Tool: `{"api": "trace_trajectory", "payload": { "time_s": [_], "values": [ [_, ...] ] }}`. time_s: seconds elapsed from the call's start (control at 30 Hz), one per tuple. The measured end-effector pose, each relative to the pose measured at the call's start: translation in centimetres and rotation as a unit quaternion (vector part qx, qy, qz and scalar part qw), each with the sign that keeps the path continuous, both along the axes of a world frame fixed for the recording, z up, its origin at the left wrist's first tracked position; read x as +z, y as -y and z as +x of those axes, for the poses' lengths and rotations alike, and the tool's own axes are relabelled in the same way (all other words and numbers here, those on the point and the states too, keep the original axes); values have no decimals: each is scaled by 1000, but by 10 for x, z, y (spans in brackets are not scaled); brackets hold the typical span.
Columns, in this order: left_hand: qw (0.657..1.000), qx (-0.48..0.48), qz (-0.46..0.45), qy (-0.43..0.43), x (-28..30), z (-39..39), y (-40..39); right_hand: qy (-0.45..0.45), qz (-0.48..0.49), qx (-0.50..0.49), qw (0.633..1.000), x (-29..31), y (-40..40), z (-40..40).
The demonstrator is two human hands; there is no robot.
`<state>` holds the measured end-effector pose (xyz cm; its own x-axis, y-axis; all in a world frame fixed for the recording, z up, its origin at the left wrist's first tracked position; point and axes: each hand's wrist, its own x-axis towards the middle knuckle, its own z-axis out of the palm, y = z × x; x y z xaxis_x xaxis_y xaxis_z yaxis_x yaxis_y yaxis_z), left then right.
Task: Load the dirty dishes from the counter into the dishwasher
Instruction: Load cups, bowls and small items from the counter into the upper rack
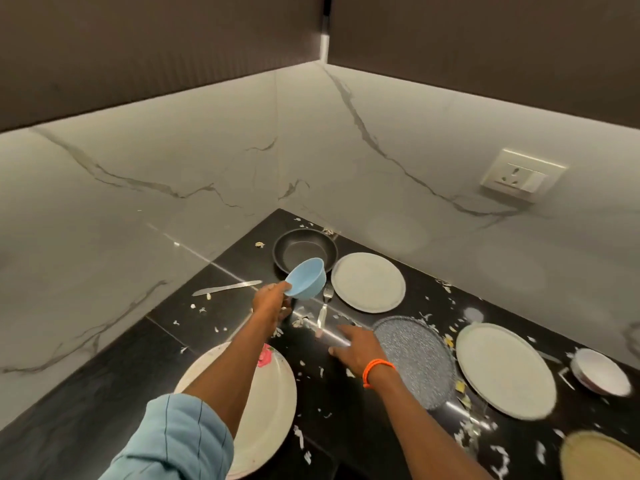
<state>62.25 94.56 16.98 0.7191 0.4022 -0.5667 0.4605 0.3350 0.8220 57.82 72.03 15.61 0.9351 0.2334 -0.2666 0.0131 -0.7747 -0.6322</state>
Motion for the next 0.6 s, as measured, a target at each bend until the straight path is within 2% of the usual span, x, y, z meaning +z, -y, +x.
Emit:
{"api": "trace_trajectory", "payload": {
  "time_s": [0.17,0.33,0.47,0.6],
  "values": [
    [992,-122,-19,-13,6,-10,74,19,-56,-107,993,4,126,-22],
    [973,-222,-53,-38,12,-21,162,66,-66,-273,957,9,253,-45],
    [965,-249,-74,-46,5,-27,250,60,-52,-346,935,-2,336,-63],
    [955,-287,-49,-48,-6,-35,344,53,-47,-385,920,-13,405,-76]
  ]
}}
